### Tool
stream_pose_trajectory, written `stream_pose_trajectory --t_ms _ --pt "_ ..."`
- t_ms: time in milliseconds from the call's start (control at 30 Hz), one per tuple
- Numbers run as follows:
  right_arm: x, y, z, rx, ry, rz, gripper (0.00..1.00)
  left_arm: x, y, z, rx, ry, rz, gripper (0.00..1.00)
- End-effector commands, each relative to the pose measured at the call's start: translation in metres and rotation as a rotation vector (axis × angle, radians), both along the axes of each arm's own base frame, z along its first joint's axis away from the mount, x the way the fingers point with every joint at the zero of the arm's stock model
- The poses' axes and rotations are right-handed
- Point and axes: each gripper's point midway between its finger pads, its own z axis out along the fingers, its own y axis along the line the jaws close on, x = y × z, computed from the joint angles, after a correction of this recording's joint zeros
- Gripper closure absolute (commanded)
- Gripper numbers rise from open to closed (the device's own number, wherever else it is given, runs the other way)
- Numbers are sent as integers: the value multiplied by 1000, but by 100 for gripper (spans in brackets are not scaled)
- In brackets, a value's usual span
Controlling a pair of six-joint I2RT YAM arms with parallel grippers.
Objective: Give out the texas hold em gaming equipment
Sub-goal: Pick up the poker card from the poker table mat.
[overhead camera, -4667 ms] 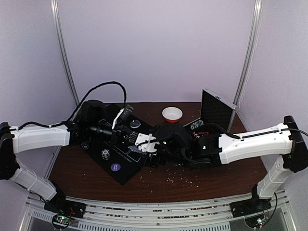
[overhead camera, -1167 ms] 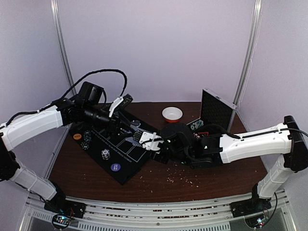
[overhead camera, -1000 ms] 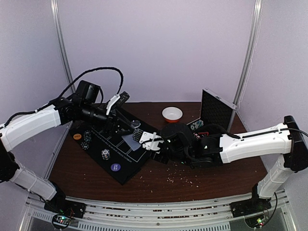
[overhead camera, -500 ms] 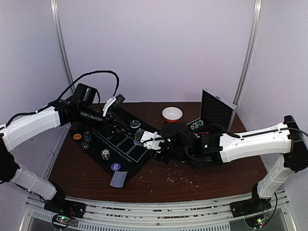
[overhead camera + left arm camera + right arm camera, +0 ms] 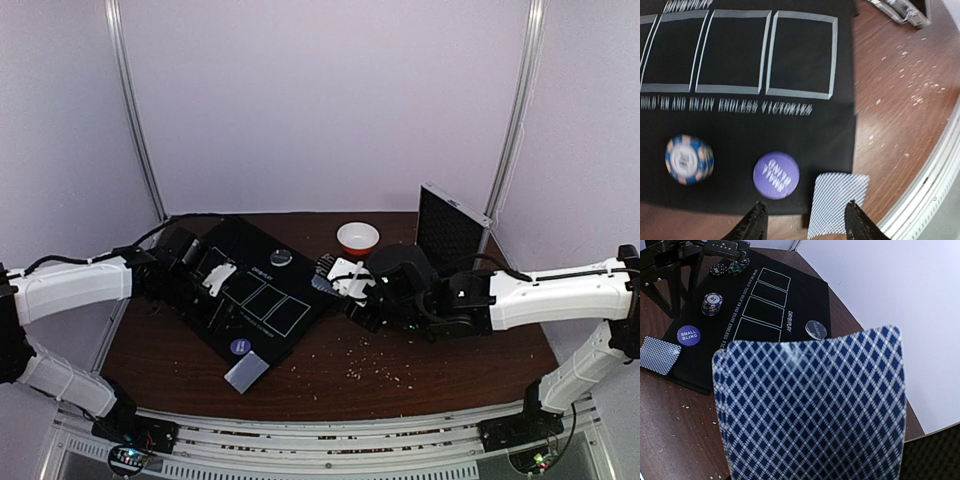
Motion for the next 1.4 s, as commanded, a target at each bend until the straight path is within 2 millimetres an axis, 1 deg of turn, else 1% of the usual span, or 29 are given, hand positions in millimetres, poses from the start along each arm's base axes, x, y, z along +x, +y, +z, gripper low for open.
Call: stream_pose_trajectory --t_ms 0,67,167,300,400,500,633,733,900,1000,1100,1267,1367 --pt "-4 -9 -4 29 32 -20 53 -3 13 -14 -4 25 154 45" --pt "-4 -9 -5 27 30 -19 53 -12 7 -26 -23 78 119 45" --pt "-5 -10 -5 24 34 -17 53 -23 7 -43 -9 133 96 46" --pt "-6 -12 -4 29 31 -16 53 -32 6 -58 -20 159 83 45" --pt "-6 -12 -5 28 30 -13 53 -35 4 -66 -22 180 64 48" --pt "-6 -12 -6 21 33 -15 53 -40 -1 -70 -36 216 34 54" --pt "-6 -13 -7 15 32 -19 53 -50 -7 -72 -54 234 0 59" --pt "-5 -12 -8 11 31 -18 54 -52 -7 -75 -52 247 -5 65" --pt "-5 -13 -8 0 34 -20 54 -59 -9 -79 -48 275 -24 72" --pt "-5 -14 -8 0 32 -22 54 -61 -11 -80 -50 284 -33 85" --pt "-5 -15 -8 -2 31 -26 54 -60 -15 -75 -73 280 -50 100" --pt "-4 -15 -7 -3 29 -27 54 -58 -23 -54 -125 244 -80 100" --pt "-4 -15 -7 -4 27 -28 54 -53 -27 -38 -151 208 -96 100"
